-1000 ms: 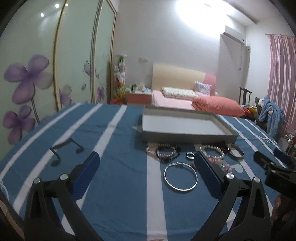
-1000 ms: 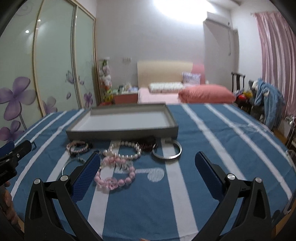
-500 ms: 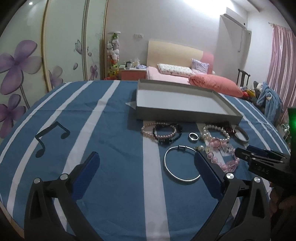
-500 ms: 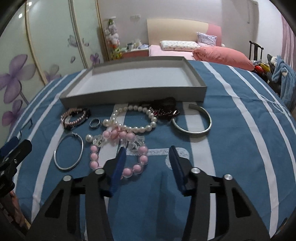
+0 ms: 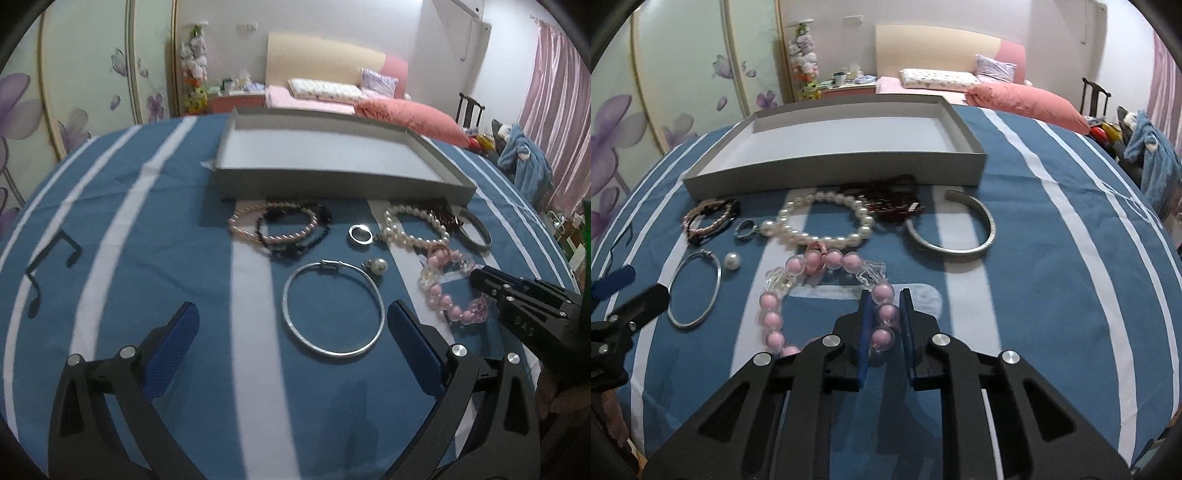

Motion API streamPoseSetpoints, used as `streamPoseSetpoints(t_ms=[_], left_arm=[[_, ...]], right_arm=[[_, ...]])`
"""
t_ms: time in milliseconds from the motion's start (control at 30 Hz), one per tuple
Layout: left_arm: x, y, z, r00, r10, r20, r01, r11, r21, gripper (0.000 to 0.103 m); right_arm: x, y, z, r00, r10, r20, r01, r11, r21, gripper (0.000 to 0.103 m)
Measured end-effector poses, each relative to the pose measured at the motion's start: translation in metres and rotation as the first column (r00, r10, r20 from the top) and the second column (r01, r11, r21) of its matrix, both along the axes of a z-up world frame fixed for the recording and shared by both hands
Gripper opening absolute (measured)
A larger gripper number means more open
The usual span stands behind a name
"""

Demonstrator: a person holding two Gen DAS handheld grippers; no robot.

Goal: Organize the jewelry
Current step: 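Lower the right gripper onto the pink bead bracelet and close it, then lift the pink bead bracelet with the right gripper while the left gripper grasps the silver bangle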

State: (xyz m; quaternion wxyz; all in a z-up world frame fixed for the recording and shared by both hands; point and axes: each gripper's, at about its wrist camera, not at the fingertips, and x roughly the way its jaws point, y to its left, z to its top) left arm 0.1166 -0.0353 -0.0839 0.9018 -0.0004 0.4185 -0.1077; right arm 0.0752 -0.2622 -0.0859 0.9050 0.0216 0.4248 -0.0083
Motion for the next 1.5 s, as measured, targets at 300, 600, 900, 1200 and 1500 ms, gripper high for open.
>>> streamPoseSetpoints(t_ms=[300, 600, 900, 1200, 1500], left_arm=[[0.019, -0.021, -0.015, 0.997, -0.017, -0.07, 0.019, 0.999, 0.037, 0.099], [0.024, -0.024, -0.014, 0.999, 0.01, -0.042, -0.006, 0.995, 0.096, 0.069], [0.021, -0.024, -0.015, 0.999, 0.004, -0.042, 0.0, 0.994, 0.106, 0.073], [0.021, -0.022, -0.015, 0.999, 0.002, -0.041, 0.002, 0.994, 0.106, 0.07], [0.016, -0.011, -0.012, 0.999, 0.008, -0.033, -0.006, 0.999, 0.035, 0.07]], right_arm=[[0.002, -0.004, 0.0, 1.0, -0.004, 0.01, 0.004, 1.0, 0.014, 0.016], [0.002, -0.004, 0.0, 1.0, -0.002, 0.01, 0.002, 1.0, 0.019, 0.016], [0.003, -0.005, 0.0, 1.0, -0.002, 0.011, 0.001, 1.0, 0.024, 0.016], [0.003, -0.005, 0.0, 1.0, 0.001, 0.01, -0.001, 1.0, 0.026, 0.016], [0.001, -0.009, 0.004, 0.999, 0.024, 0.045, -0.027, 0.996, 0.082, 0.014]])
